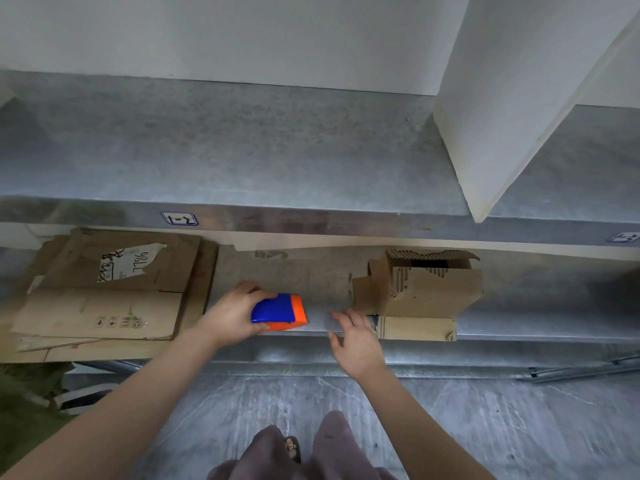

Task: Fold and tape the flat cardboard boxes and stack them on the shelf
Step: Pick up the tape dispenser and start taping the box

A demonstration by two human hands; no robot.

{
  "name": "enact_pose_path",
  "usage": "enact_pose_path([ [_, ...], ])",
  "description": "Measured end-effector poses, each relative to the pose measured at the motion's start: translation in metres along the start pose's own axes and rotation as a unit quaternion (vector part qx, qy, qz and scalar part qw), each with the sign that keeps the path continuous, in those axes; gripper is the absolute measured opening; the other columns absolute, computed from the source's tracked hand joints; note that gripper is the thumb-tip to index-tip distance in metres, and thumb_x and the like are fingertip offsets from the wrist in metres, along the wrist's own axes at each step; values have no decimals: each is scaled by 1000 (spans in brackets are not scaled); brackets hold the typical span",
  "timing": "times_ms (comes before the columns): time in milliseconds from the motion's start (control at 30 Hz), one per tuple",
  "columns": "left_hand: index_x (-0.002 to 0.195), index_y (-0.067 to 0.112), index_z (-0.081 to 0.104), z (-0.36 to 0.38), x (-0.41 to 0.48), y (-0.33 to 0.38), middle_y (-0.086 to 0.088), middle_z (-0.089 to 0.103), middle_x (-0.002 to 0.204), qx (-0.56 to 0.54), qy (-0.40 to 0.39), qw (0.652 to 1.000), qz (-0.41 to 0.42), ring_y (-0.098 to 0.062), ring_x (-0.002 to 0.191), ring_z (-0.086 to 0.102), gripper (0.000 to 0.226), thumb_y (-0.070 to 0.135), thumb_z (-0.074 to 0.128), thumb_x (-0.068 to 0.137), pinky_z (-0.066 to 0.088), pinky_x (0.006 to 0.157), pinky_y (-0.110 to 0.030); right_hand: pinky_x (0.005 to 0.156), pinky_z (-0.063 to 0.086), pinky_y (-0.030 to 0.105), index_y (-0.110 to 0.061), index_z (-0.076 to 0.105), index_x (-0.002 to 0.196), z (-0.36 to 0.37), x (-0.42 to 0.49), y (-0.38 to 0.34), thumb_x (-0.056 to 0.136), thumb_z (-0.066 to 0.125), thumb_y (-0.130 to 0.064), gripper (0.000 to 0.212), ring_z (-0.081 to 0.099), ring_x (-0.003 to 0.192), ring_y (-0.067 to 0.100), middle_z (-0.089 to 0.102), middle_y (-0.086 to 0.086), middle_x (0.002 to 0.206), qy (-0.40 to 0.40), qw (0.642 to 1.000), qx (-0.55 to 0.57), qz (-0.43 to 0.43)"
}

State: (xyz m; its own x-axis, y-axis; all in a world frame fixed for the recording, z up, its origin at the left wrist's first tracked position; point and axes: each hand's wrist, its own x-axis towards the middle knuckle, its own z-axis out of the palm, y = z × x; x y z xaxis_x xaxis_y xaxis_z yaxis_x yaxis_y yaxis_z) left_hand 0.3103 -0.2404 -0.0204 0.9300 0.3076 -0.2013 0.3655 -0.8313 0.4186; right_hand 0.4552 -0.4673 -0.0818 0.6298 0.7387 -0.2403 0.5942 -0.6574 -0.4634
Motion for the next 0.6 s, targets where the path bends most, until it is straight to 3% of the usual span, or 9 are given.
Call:
enact_pose_path([
  [300, 133, 24, 54, -9, -8, -18, 1, 52, 128, -2, 7, 1000, 21, -15, 118, 43, 60, 30, 78, 78, 33, 95, -19, 116, 24, 29, -25, 38, 146, 2, 3, -8, 101, 40, -35, 46, 22, 144, 19, 36, -1, 152, 8, 1000, -14, 7],
  [600, 132, 23, 54, -5, -18, -11, 0, 56, 124, 49, 46, 994, 91, -20, 117, 46, 56, 25, 74, 80, 40, 97, -33, 112, 28, 30, -21, 44, 143, 0, 10, -19, 102, 42, -36, 43, 31, 139, 22, 44, 3, 146, 18, 999, 34, 10],
])
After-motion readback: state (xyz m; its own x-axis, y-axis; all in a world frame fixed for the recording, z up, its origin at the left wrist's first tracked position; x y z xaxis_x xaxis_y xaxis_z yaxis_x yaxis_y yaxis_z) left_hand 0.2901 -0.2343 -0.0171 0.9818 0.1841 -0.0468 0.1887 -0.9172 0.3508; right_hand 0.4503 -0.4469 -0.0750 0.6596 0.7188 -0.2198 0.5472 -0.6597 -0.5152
